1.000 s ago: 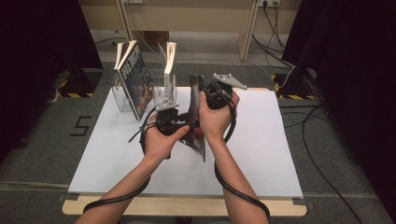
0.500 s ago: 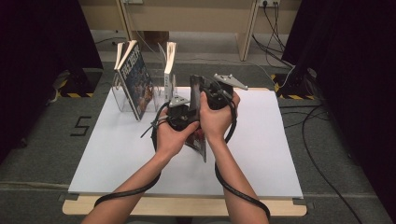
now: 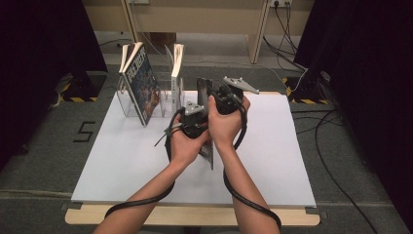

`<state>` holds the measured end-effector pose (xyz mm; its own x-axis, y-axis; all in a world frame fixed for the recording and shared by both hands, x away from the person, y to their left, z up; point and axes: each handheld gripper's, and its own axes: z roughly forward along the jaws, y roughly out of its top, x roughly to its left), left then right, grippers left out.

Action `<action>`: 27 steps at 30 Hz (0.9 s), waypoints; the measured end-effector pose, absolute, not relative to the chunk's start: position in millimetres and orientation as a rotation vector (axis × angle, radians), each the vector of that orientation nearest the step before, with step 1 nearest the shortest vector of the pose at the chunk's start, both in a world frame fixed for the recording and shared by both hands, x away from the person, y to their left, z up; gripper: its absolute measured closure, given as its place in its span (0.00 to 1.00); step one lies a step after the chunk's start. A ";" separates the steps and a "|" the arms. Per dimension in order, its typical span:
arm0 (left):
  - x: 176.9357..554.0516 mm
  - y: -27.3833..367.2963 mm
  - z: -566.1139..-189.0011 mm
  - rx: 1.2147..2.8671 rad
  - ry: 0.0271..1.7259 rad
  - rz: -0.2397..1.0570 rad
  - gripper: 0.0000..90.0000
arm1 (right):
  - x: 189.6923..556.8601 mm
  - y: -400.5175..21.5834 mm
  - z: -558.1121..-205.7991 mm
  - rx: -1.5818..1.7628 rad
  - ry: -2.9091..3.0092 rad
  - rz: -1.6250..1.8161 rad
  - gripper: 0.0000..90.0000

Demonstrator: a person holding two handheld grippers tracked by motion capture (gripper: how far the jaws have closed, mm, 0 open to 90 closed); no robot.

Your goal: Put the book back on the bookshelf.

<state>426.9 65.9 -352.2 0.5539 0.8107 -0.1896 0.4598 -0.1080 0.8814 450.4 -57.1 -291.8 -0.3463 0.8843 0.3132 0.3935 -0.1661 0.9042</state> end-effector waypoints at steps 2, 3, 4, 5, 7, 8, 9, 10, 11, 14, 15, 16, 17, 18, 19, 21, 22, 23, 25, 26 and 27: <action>425.3 65.8 -351.8 1.752 1.063 0.436 0.64 | 450.2 -55.5 -292.1 1.453 1.678 1.531 0.95; 424.7 66.0 -351.8 1.753 1.065 0.440 0.65 | 450.3 -54.9 -292.3 1.454 1.678 1.533 0.95; 424.1 66.5 -351.8 1.752 1.068 0.441 0.66 | 450.5 -54.8 -292.4 1.451 1.685 1.531 0.95; 423.5 67.2 -351.5 1.756 1.068 0.442 0.68 | 450.7 -54.5 -292.7 1.451 1.685 1.532 0.95; 422.4 68.2 -350.9 1.766 1.075 0.451 0.71 | 450.5 -54.1 -292.9 1.458 1.686 1.533 0.95; 421.8 68.7 -350.7 1.771 1.081 0.455 0.73 | 450.7 -53.9 -293.0 1.458 1.687 1.531 0.95; 421.2 69.0 -350.7 1.777 1.088 0.461 0.75 | 450.7 -53.3 -293.1 1.464 1.690 1.531 0.95; 420.4 69.4 -350.7 1.785 1.091 0.469 0.77 | 450.9 -52.8 -293.6 1.459 1.695 1.529 0.95; 419.7 70.0 -350.8 1.789 1.095 0.476 0.79 | 451.3 -52.2 -294.2 1.452 1.699 1.524 0.95; 417.5 74.0 -351.8 1.792 1.110 0.487 0.86 | 451.4 -49.1 -295.2 1.439 1.724 1.518 0.93; 417.1 76.2 -352.0 1.786 1.115 0.484 0.88 | 451.3 -48.3 -295.3 1.429 1.728 1.516 0.92; 416.8 78.9 -352.2 1.783 1.121 0.480 0.90 | 451.2 -47.3 -295.3 1.420 1.737 1.515 0.91; 416.6 81.9 -352.6 1.777 1.122 0.480 0.92 | 451.5 -46.8 -295.0 1.410 1.746 1.514 0.90; 416.3 85.1 -352.9 1.774 1.119 0.488 0.94 | 451.5 -46.3 -294.5 1.405 1.757 1.517 0.88; 416.3 88.8 -353.2 1.771 1.112 0.489 0.96 | 451.7 -45.8 -294.0 1.396 1.762 1.516 0.85; 416.6 96.2 -353.8 1.755 1.107 0.459 0.96 | 452.0 -46.5 -292.5 1.359 1.780 1.527 0.80; 417.0 99.5 -354.4 1.753 1.099 0.449 0.96 | 451.1 -47.1 -291.2 1.346 1.787 1.543 0.77; 417.3 102.4 -354.9 1.759 1.086 0.440 0.96 | 450.2 -48.1 -289.9 1.334 1.795 1.561 0.75; 417.0 107.5 -356.7 1.756 1.069 0.423 0.96 | 446.2 -52.0 -286.7 1.319 1.797 1.588 0.71; 416.6 109.9 -357.4 1.757 1.062 0.417 0.96 | 443.7 -55.0 -285.4 1.302 1.797 1.596 0.71; 416.3 112.2 -357.9 1.749 1.056 0.408 0.96 | 441.2 -58.8 -284.7 1.295 1.788 1.613 0.70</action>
<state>416.3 112.2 -357.9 0.5602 0.8047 -0.1965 0.4633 -0.1078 0.8796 441.2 -58.8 -284.7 -0.4878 0.8278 0.2771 0.3608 -0.0979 0.9275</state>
